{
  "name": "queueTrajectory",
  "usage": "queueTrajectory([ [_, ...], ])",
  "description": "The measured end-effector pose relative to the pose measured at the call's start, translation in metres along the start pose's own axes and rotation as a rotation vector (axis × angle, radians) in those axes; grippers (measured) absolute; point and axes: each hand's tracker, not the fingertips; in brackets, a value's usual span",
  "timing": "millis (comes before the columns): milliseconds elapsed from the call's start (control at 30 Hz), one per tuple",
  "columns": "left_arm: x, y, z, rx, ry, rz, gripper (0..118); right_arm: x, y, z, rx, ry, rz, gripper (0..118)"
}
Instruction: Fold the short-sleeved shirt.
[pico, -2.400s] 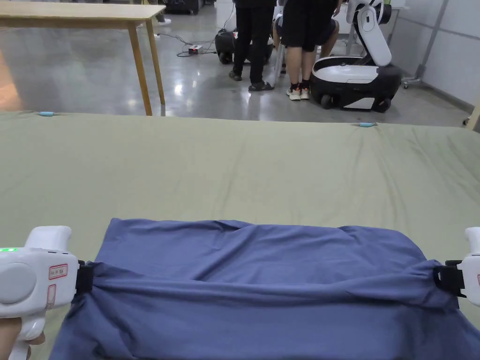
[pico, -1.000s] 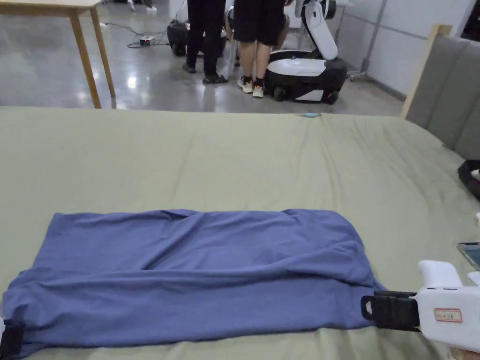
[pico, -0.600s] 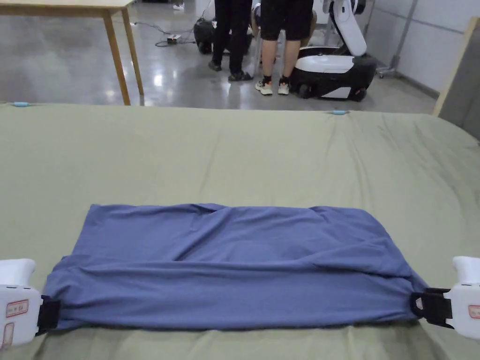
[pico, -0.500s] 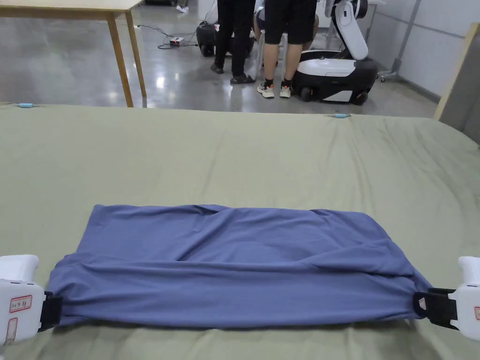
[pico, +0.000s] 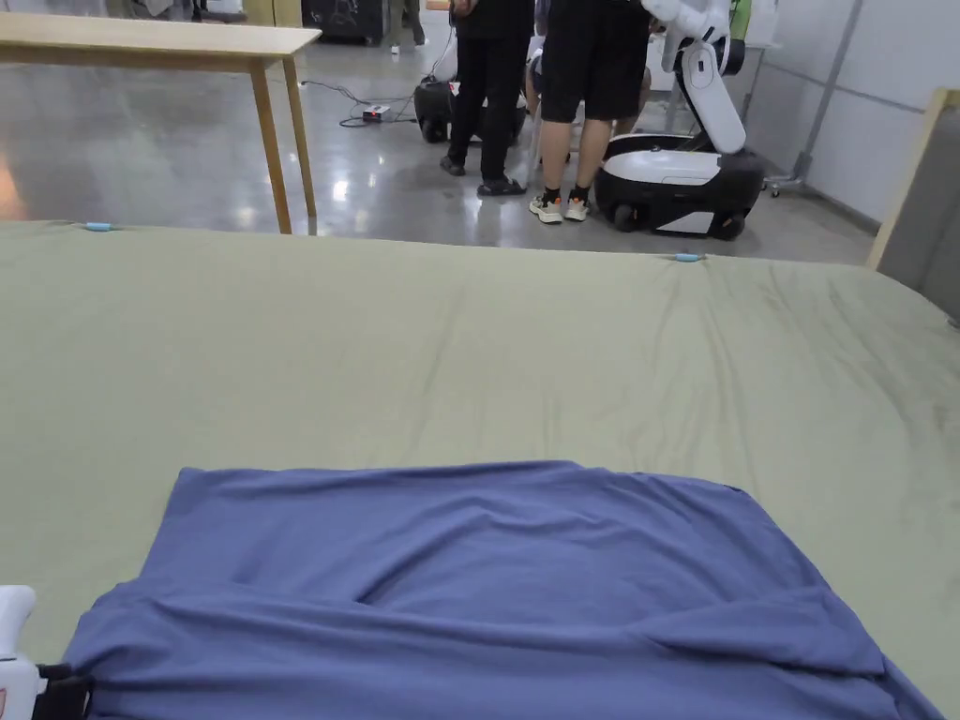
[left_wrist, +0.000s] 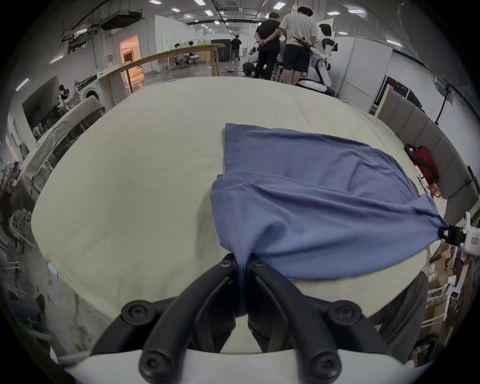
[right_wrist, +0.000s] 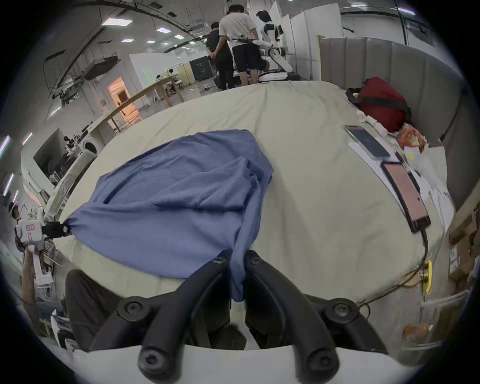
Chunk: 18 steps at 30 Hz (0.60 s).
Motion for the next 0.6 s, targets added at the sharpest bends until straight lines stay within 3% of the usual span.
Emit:
queueTrajectory([
  [167,-0.005,-0.01,0.001,0.004,-0.023,0.021,4,0.002,-0.011,0.001,0.002,0.013,-0.024,10],
  [200,-0.007,-0.01,-0.001,0.011,-0.026,0.036,5,0.004,-0.01,-0.003,0.014,0.013,-0.036,19],
  [233,-0.01,-0.01,-0.002,0.019,-0.039,0.052,14,0.004,-0.01,-0.004,0.023,0.008,-0.045,47],
  [267,-0.01,-0.01,-0.004,0.034,-0.061,0.074,45,0.003,-0.01,-0.005,0.033,-0.015,-0.053,89],
  [300,-0.013,-0.01,-0.005,0.038,-0.037,0.071,105,0.004,-0.009,-0.006,0.028,-0.031,-0.049,118],
  [333,-0.015,-0.011,-0.007,0.034,-0.021,0.073,116,0.014,-0.009,-0.009,0.031,-0.022,-0.047,115],
  [400,-0.02,-0.009,0.002,0.084,-0.011,0.108,106,0.013,-0.004,0.001,0.085,-0.045,-0.045,112],
  [467,-0.027,0.004,0.003,0.102,-0.02,0.152,105,0.004,0.009,0.006,0.137,-0.09,-0.002,111],
  [500,-0.028,0.012,0.003,0.133,-0.022,0.159,98,0.001,0.016,0.005,0.151,-0.11,0.006,104],
  [533,-0.025,0.021,0.005,0.138,-0.015,0.147,84,-0.001,0.023,0.003,0.155,-0.113,0.007,87],
  [567,-0.022,0.032,0.003,0.159,-0.011,0.141,51,-0.004,0.032,0.002,0.165,-0.116,0.007,51],
  [600,-0.019,0.044,0.001,0.166,-0.01,0.121,0,0.001,0.038,-0.005,0.195,-0.121,-0.003,0],
])
